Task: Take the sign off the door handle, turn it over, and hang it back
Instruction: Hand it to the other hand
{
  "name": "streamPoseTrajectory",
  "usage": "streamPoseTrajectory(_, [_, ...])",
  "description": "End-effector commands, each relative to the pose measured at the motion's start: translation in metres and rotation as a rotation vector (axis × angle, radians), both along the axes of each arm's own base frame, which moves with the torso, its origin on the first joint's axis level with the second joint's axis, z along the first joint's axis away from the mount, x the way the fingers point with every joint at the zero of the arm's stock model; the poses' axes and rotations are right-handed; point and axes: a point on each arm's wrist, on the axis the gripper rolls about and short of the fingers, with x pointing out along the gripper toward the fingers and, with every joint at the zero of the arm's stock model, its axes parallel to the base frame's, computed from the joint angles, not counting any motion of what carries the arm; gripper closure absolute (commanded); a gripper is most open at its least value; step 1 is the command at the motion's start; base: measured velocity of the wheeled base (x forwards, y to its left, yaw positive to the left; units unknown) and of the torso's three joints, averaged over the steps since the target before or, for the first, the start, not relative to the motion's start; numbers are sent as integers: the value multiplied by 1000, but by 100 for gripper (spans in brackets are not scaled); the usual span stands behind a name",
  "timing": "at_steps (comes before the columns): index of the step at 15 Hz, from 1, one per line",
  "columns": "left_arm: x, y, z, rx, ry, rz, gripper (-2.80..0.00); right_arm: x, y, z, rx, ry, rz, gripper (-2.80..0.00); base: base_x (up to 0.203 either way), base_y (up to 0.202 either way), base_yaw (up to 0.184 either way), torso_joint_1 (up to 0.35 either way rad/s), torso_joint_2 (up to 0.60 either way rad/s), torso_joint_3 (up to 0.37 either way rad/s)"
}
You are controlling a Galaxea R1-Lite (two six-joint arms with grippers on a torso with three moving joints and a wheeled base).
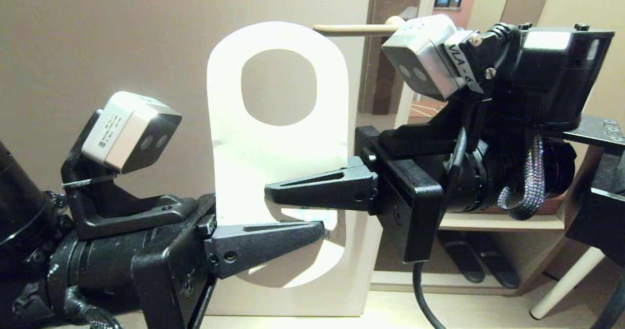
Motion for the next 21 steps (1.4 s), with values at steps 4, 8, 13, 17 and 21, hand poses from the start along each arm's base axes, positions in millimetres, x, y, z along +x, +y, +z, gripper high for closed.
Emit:
streamPoseTrajectory(4, [0, 3, 3, -13, -10, 9, 0, 0, -1, 5, 12, -10, 3, 0, 0, 0, 0, 0, 0, 0])
streamPoseTrajectory(8, [1, 3, 2, -9, -7, 9, 0, 0, -1, 5, 14, -10, 3, 0, 0, 0, 0, 0, 0, 0])
streamPoseTrajectory(13, [1, 2, 1, -7, -6, 6, 0, 1, 1, 8, 40, -32, 5, 0, 0, 0, 0, 0, 0, 0])
streamPoseTrajectory(17, [2, 2, 1, -5, -4, 7, 0, 2, 1, 7, 37, -32, 1, -280, 0, 0, 0, 0, 0, 0])
streamPoseTrajectory(21, [2, 1, 0, -3, -2, 6, 0, 1, 1, 7, 38, -31, 1, -280, 0, 0, 0, 0, 0, 0])
